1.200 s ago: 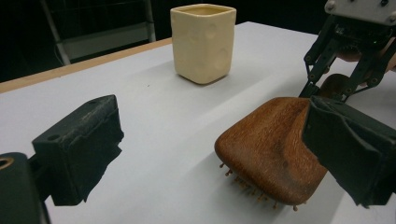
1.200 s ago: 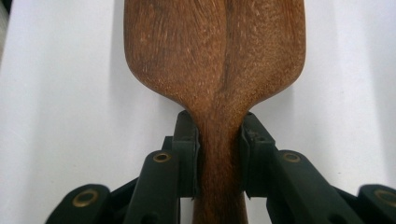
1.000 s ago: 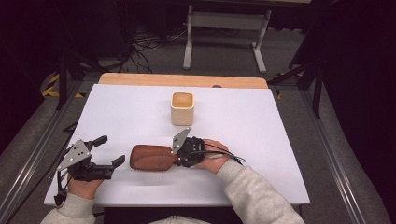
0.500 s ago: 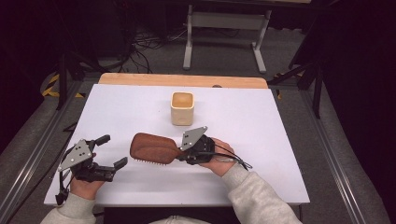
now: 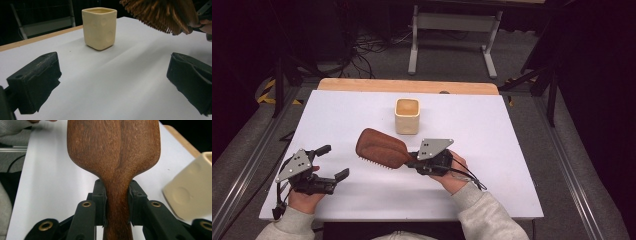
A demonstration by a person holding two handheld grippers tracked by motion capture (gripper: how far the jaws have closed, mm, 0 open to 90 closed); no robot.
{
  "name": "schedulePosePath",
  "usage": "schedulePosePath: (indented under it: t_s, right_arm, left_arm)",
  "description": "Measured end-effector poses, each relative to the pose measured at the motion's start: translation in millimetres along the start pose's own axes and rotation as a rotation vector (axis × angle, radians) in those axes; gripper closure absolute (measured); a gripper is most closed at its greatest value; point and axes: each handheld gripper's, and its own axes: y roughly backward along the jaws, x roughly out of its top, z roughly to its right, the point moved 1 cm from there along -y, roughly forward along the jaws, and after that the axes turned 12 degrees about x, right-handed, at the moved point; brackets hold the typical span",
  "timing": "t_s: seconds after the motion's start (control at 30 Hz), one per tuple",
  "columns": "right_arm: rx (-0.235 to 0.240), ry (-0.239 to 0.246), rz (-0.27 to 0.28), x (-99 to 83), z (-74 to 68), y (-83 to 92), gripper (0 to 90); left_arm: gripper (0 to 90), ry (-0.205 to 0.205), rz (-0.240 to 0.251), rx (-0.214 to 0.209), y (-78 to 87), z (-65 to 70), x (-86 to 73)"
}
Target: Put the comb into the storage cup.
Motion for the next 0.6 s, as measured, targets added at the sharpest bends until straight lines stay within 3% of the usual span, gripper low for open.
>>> schedulePosePath:
  t_s: [0.07,0.17,0.37,0.53,0.6]
  right_arm:
    - [-0.022,-0.01,0.022,-2.6,-0.4,2.9,71.9]
    - [-0.051,-0.026,0.062,-7.2,-1.7,6.3,71.9]
    - [-0.114,-0.055,0.138,-18.7,-7.9,5.3,71.9]
    - [-0.133,-0.076,0.157,-23.5,-9.1,3.3,71.8]
    - [-0.141,-0.081,0.166,-26.3,-9.4,1.2,71.8]
  left_arm:
    - [0.1,-0.01,-0.022,0.017,-2.3,0.1,-0.8]
    - [0.2,-0.003,-0.04,0.008,-3.9,0.0,-2.0]
    - [0.2,0.011,-0.034,-0.001,-5.3,1.0,-1.9]
    - [0.3,0.019,-0.037,-0.012,-5.7,1.1,-0.8]
    - [0.8,0.028,-0.037,-0.041,-7.8,1.7,0.3]
